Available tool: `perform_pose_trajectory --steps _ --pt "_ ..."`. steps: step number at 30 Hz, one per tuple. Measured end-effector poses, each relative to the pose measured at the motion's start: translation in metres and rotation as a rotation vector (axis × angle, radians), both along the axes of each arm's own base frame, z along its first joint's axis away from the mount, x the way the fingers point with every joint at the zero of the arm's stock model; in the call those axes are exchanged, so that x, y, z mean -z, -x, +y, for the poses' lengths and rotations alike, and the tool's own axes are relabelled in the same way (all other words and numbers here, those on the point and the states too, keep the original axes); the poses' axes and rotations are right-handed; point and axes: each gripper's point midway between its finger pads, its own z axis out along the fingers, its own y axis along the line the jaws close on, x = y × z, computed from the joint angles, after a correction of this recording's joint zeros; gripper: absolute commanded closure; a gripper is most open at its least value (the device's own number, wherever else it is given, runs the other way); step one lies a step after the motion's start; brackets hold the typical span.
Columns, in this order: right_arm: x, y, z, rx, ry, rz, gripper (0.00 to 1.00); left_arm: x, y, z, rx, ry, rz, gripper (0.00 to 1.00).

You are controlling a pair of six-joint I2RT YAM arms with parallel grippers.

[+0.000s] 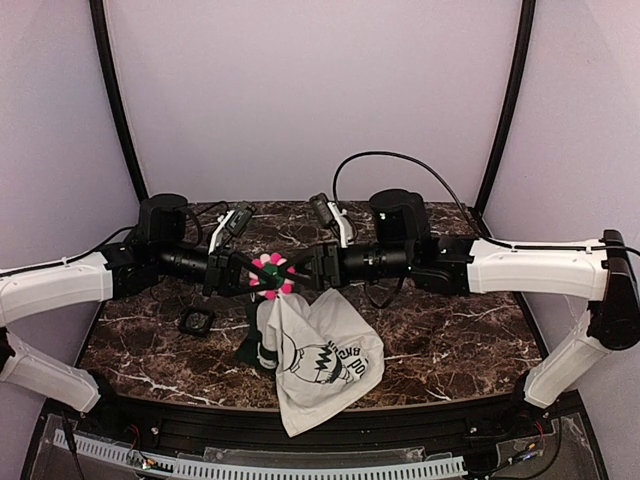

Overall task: Remove the brooch from the garment
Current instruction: Open the brooch on the crumpled clothing.

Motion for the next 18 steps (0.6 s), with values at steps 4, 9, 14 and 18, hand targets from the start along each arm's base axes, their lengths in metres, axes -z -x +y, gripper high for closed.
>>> perform_pose_trajectory --steps 4,9,14,18 --pt "0.0021 -0.0058 0.0053 0.018 0.033 -0.004 0.32 0.0032 -0.0058 0.0020 -0.026 -0.012 0.007 0.99" --pt "0.0073 -0.0061 0.0078 0.019 0.053 0.000 0.32 0.0082 -0.0080 0.0037 -0.041 -0.032 0.025 0.99" --pt "0.0071 -0.0036 0.0084 0.003 0.040 -0.001 0.31 0.0081 -0.0072 0.0036 -0.037 -0.031 0.026 0.99" --pt "0.0065 0.0006 0.0096 -0.025 0.013 0.000 0.31 0.0076 -0.0052 0.0036 -0.026 -0.029 0.029 0.99"
